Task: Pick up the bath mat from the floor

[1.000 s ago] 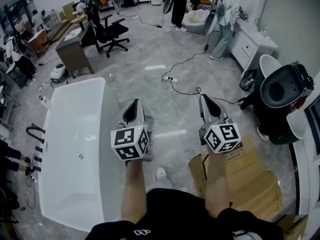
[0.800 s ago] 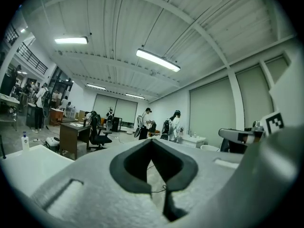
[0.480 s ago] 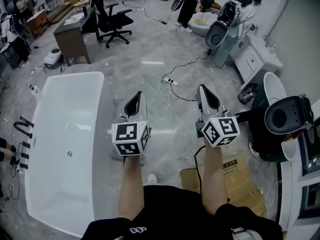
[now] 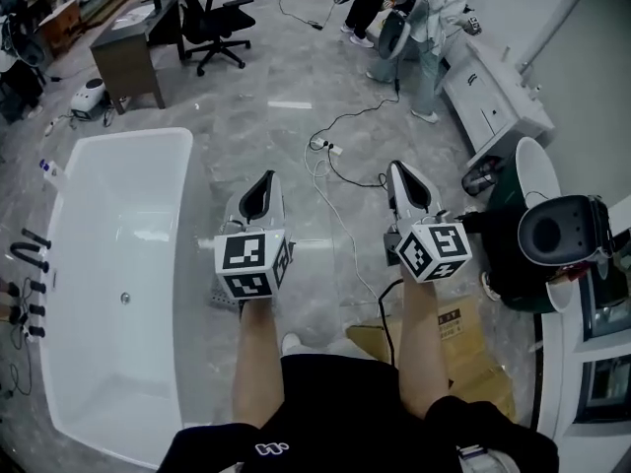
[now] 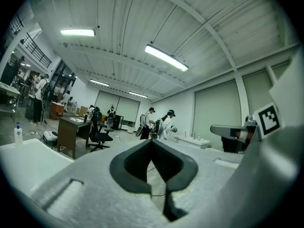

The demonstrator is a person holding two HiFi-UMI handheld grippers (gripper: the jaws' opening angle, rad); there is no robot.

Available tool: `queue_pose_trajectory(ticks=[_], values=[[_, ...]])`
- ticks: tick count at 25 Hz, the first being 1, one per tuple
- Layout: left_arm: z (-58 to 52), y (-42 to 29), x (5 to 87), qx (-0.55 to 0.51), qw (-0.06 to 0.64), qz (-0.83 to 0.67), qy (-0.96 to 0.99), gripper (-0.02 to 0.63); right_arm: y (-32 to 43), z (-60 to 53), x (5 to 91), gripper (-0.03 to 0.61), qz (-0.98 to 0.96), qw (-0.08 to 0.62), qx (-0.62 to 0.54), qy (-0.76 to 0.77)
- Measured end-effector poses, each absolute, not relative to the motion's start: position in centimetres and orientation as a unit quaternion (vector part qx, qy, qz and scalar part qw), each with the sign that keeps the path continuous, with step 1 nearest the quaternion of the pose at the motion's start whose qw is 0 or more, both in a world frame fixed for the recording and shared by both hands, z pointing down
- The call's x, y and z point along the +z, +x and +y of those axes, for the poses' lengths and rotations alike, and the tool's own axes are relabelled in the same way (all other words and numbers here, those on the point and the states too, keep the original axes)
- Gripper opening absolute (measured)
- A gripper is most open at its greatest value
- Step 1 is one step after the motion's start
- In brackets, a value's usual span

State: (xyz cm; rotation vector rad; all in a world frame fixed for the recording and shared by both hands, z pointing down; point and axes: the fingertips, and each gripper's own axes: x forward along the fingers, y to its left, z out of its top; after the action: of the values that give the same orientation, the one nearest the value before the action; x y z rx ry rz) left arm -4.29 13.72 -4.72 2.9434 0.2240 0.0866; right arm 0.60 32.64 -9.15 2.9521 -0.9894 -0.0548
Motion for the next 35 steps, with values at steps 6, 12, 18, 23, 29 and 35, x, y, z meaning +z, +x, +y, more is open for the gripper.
queue_pose_trajectory(ticks=[6,12,18,23,29,35], values=[[15.0,-2.2,-5.4,0.021,0.089,0.096,0.991,-0.001,1.9,33.9,-9.7,0.005,-0.306,0.013,-0.026,0.952],[16.3,1.2,-6.3,0.017,0.074,0.096,0.992,-0.002,5.6,36.4,-10.0,0.005,-0.298,0.003,-0.036,0.954],[16.1,6.9,-6.1,0.019,0.050,0.080,0.995,-0.002,12.6,36.5,-9.3,0.005,-0.311,-0.021,-0.041,0.949],[16.2,14.7,-6.5,0.012,0.060,0.055,0.997,-0.002,20.6,37.9,-9.7,0.005,-0.320,-0.020,-0.049,0.946],[19.3,24.5,-7.3,0.001,0.066,0.065,0.996,-0.002,30.7,41.7,-10.7,0.005,-0.301,-0.021,-0.051,0.952],[18.7,30.2,-7.6,0.002,0.064,0.032,0.997,-0.002,38.1,41.0,-11.7,0.005,-0.329,-0.030,-0.058,0.942]])
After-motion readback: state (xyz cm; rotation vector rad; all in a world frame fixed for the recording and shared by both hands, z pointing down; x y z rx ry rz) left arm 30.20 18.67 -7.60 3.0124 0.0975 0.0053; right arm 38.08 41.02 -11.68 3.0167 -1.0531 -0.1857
